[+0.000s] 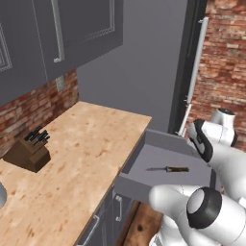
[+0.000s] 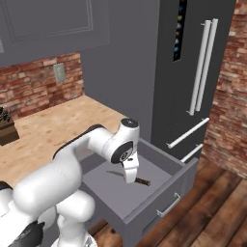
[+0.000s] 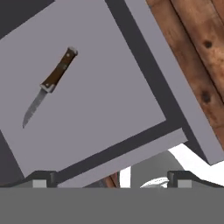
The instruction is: Pick up the knife from the drawer and place it on the cutting board. Then place the meat from the plate to the cutting board.
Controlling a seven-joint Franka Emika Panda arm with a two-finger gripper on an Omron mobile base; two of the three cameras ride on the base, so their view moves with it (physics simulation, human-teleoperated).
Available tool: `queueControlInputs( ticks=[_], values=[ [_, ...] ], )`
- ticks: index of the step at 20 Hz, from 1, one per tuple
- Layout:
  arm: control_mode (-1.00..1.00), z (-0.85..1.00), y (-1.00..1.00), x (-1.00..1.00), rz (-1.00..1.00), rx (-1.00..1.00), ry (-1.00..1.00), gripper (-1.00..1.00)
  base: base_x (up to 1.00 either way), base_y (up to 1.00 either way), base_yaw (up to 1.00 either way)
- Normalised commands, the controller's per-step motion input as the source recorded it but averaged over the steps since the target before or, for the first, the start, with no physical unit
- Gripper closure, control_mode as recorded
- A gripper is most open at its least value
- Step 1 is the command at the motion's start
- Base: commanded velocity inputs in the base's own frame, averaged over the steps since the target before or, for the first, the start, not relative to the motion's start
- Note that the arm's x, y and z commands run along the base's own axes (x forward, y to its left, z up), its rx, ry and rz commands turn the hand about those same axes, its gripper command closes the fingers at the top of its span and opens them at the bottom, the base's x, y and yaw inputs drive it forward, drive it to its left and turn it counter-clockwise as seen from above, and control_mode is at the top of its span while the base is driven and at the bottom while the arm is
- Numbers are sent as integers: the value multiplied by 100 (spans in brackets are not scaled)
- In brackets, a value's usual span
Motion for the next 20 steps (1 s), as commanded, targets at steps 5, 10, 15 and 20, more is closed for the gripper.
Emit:
queueControlInputs(
  ticks=[5,10,15,20],
  values=[
    [-100,-16,0,22,-10,0,6,-100,0,0,0],
    [-100,-20,0,15,0,0,3,-100,0,0,0],
    [-100,-30,0,11,0,0,2,-100,0,0,0],
    [-100,-37,0,20,0,0,0,-100,0,0,0]
  ],
)
